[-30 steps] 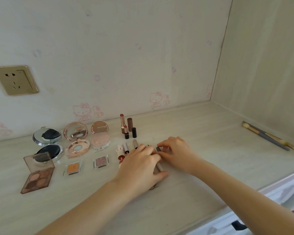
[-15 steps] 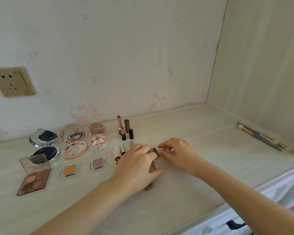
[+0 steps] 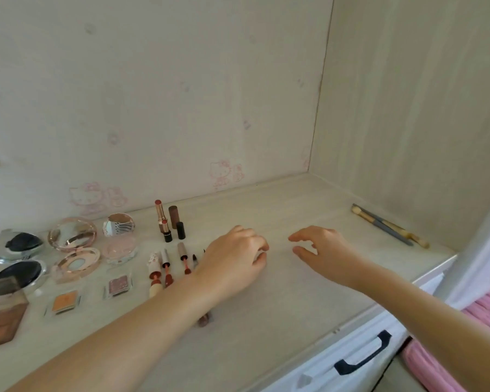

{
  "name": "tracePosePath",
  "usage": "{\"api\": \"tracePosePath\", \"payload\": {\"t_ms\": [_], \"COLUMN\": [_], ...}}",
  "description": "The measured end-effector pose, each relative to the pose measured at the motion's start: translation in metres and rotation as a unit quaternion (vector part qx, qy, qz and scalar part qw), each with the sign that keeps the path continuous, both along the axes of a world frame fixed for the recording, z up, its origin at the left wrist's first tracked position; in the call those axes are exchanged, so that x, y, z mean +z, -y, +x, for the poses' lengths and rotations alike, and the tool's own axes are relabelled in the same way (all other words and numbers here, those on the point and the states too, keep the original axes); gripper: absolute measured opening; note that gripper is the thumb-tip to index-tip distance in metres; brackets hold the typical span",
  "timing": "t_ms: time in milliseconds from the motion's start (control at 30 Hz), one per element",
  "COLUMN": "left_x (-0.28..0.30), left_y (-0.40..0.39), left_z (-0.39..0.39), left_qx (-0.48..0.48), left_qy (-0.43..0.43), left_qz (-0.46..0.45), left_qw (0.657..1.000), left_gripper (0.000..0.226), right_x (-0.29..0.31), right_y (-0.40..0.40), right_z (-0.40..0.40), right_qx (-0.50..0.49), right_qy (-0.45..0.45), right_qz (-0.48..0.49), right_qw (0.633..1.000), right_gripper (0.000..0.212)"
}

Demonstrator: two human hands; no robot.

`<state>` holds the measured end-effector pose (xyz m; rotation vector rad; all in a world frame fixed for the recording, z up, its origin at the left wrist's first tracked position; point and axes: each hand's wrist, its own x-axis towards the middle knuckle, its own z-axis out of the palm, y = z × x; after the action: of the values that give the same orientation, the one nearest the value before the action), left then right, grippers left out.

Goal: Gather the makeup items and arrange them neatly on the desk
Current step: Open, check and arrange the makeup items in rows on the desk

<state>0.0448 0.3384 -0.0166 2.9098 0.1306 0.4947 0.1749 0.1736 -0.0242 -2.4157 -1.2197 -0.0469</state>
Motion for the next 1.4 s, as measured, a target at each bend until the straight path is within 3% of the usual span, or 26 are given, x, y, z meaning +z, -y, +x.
{"api": "tracePosePath", "payload": {"t_ms": [600,800,1200,1400], "left_x": [0.001,-0.004,-0.025,-0.03], "left_y": [0.09,0.113,0.114,0.1], "left_z": [0.168,0.211,0.249,0.243], "left_qx": [-0.15,-0.195,-0.243,-0.256], "left_qy": [-0.047,-0.05,-0.052,-0.037], "left_qz": [0.067,0.06,0.07,0.119], "left_qw": [0.985,0.978,0.966,0.959], "left_gripper": [0.032,0.043,0.045,0.029], "right_x": [0.03,0.034,0.009,0.004], "right_y": [0.107,0.111,0.108,0.104], "right_z": [0.108,0.146,0.195,0.196], "right_qx": [-0.179,-0.243,-0.265,-0.252], "right_qy": [0.029,-0.008,-0.026,-0.012], "right_qz": [-0.045,-0.082,-0.129,-0.147], "right_qw": [0.982,0.967,0.955,0.956], "right_gripper": [0.023,0.033,0.03,0.023]}}
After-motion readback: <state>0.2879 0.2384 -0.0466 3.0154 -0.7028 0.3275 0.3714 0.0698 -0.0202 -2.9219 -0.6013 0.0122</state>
